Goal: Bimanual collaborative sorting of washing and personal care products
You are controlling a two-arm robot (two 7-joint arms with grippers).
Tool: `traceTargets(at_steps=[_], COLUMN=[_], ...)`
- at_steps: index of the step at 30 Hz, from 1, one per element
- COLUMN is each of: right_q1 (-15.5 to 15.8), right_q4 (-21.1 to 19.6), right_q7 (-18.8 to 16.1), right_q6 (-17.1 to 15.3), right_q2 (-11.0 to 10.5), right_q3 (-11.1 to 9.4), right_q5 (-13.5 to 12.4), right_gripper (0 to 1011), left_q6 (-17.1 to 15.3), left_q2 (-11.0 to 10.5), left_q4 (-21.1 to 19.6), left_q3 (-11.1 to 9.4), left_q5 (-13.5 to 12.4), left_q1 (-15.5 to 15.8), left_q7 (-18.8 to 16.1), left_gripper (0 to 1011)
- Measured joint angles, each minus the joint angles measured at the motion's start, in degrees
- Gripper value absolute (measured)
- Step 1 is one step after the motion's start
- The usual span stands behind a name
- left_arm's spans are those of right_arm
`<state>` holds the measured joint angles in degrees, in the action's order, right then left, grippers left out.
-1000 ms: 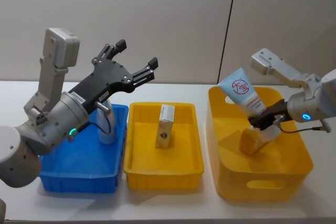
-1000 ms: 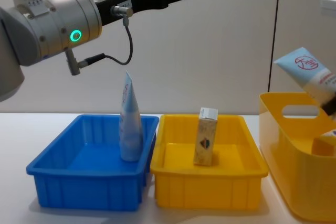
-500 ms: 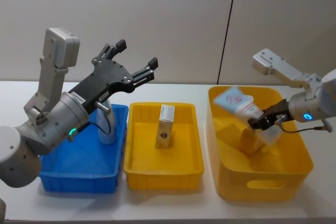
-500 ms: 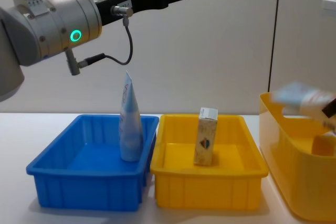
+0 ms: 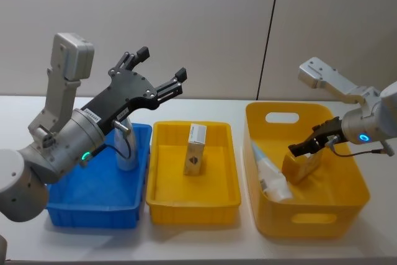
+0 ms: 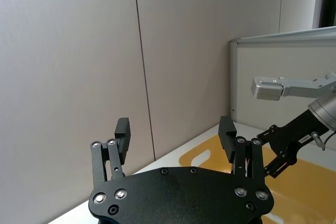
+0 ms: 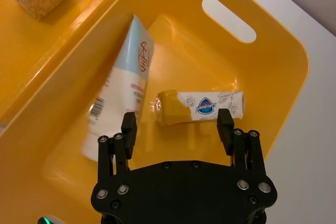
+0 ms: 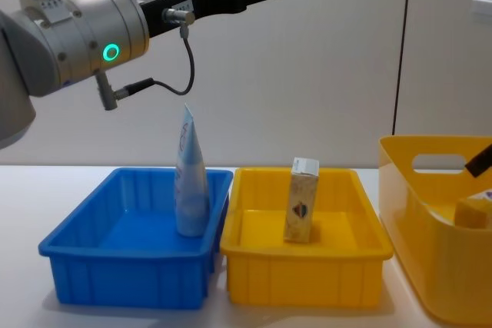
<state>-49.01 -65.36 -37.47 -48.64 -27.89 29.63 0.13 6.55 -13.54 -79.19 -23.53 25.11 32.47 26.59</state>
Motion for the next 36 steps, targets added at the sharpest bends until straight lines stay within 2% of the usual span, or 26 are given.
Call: traceTargets(at_steps=[3,6,36], right_q1=[-0.01,-0.01,-0.01], right_q4=[0.02,0.03,0.03], right_q7=[0.0,0.01,0.0], right_q6=[-0.01,-0.03,-0.07], right_q2=[0.0,0.0,0.0], right_q3=[0.0,0.0,-0.01], right_q5=[0.02,0.04,0.04], right_gripper=[969,1003,1002], left_q6=[0.0,0.0,0.0], left_q2=[0.0,0.0,0.0], left_q4=[0.0,0.0,0.0], left_q3=[0.0,0.0,0.0], left_q5=[0.0,0.0,0.0], left_q1=[0.0,0.0,0.0], left_q7=[0.0,0.0,0.0], left_gripper=[1001,1001,1001])
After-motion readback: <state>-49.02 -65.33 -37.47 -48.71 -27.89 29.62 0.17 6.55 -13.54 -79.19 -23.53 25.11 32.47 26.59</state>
